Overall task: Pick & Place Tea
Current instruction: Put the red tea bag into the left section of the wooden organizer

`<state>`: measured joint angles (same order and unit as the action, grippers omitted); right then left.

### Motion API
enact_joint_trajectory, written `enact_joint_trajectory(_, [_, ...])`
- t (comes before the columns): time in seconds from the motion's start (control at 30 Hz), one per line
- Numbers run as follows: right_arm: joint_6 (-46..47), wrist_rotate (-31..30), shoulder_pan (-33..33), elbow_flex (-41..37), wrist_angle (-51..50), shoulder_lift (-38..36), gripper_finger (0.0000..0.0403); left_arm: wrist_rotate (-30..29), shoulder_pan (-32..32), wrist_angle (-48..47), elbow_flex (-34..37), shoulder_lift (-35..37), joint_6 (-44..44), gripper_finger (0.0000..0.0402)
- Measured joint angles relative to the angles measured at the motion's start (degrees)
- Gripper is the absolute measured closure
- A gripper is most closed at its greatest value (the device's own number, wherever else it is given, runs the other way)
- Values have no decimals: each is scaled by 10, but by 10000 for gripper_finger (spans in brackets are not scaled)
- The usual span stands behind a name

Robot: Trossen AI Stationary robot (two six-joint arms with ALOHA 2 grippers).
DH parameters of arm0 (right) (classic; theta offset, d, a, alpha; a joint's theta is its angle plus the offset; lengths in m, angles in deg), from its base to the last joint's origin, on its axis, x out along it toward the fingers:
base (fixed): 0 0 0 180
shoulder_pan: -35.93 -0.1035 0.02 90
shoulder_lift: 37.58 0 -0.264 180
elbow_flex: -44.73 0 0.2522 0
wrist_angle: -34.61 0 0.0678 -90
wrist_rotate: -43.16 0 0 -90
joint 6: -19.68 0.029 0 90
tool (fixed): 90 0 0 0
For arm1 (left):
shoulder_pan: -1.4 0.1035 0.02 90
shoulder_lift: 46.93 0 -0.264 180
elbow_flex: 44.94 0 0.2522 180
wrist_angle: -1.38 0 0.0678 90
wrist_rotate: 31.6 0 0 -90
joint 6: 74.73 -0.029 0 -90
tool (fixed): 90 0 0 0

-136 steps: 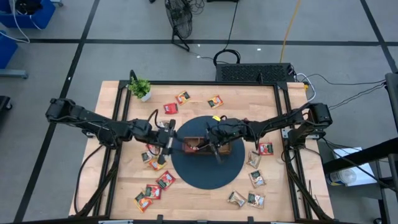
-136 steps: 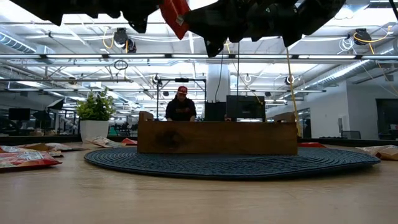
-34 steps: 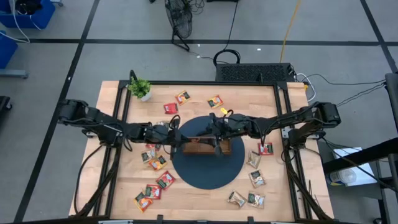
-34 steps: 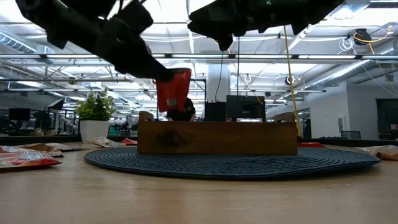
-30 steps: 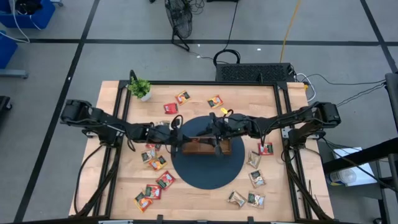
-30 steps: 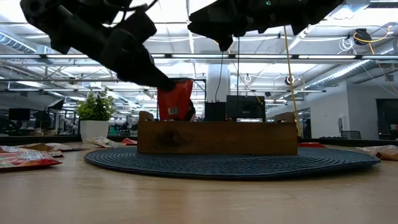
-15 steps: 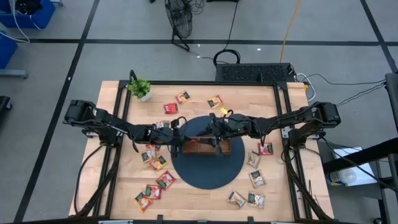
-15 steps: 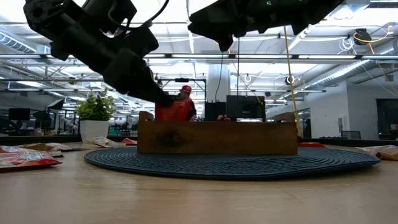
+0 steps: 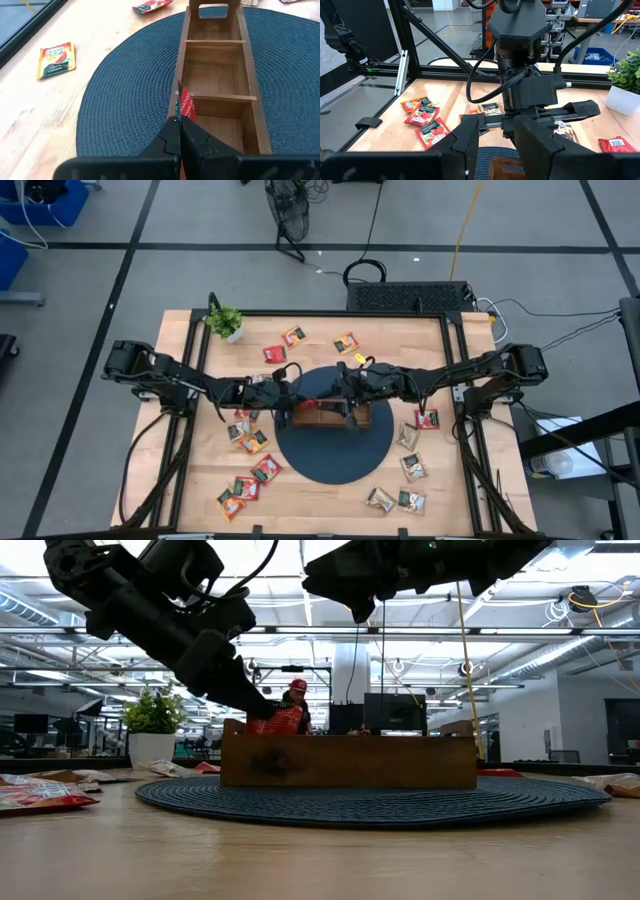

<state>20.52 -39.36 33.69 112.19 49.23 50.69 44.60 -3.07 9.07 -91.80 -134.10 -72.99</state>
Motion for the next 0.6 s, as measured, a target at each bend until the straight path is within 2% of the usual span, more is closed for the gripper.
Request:
enact_joint_trajectory(0.13, [0,0,-1,0,0,0,293,17,0,0,0,0,9,393])
enact_joint_trajectory(0.6, [6,0,-1,0,-7,0,291,2,0,28,0,2,16,309])
